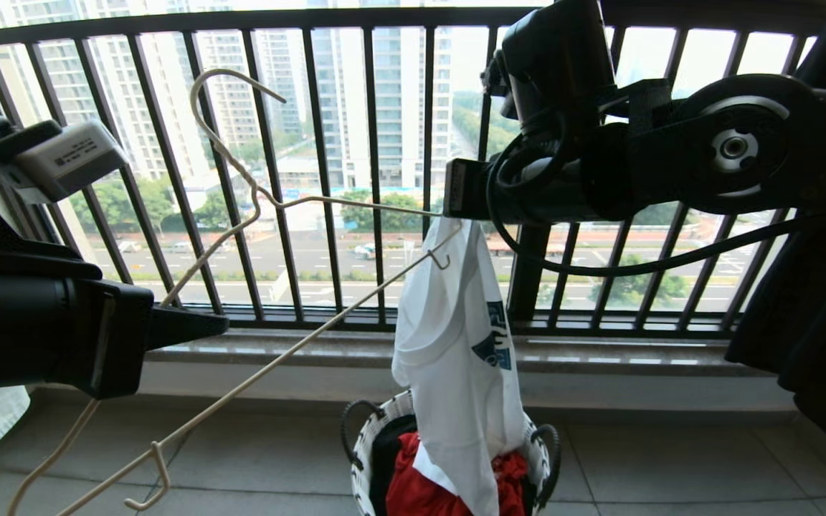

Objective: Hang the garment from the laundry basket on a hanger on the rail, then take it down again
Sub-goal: Hang the clothes on the clothes rack

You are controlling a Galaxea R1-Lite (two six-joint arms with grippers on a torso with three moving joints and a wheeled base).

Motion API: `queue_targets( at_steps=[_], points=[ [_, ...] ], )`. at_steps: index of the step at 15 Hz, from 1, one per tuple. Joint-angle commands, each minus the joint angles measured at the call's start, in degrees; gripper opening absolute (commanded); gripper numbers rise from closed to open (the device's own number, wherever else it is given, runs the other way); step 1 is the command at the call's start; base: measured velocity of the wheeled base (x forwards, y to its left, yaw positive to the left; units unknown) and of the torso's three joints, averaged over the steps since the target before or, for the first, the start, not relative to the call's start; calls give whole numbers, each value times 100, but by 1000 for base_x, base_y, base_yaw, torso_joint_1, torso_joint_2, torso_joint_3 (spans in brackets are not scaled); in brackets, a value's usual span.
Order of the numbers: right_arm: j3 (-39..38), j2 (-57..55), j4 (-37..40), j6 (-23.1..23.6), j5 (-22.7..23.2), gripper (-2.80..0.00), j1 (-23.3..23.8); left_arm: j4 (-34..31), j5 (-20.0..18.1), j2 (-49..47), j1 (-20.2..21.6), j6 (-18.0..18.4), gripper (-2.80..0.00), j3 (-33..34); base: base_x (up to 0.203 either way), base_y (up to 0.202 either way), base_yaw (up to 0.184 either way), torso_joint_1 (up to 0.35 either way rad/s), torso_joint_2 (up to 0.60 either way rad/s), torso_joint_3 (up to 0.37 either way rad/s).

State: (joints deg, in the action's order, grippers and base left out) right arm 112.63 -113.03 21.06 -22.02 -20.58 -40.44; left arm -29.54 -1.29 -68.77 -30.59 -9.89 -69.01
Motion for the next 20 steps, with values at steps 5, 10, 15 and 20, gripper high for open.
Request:
queue_targets(
  at_steps=[5, 10, 15, 20],
  points=[
    [3, -64, 23, -40, -96, -280, -324, 267, 411, -144, -52, -117, -280, 24, 0, 0, 0, 0, 0, 0],
    [5, -145, -166, -29, -335, -280, -219, 282, 1041, -356, -61, -119, -280, 37, 0, 0, 0, 0, 0, 0],
    [-5, -34, 75, -156, 224, -280, -376, 311, 1606, -588, -176, -125, -280, 90, 0, 0, 0, 0, 0, 0],
    [4, -140, 104, -163, 445, -280, -902, 704, 1685, -576, -228, -101, -280, 239, 0, 0, 0, 0, 0, 0]
  ],
)
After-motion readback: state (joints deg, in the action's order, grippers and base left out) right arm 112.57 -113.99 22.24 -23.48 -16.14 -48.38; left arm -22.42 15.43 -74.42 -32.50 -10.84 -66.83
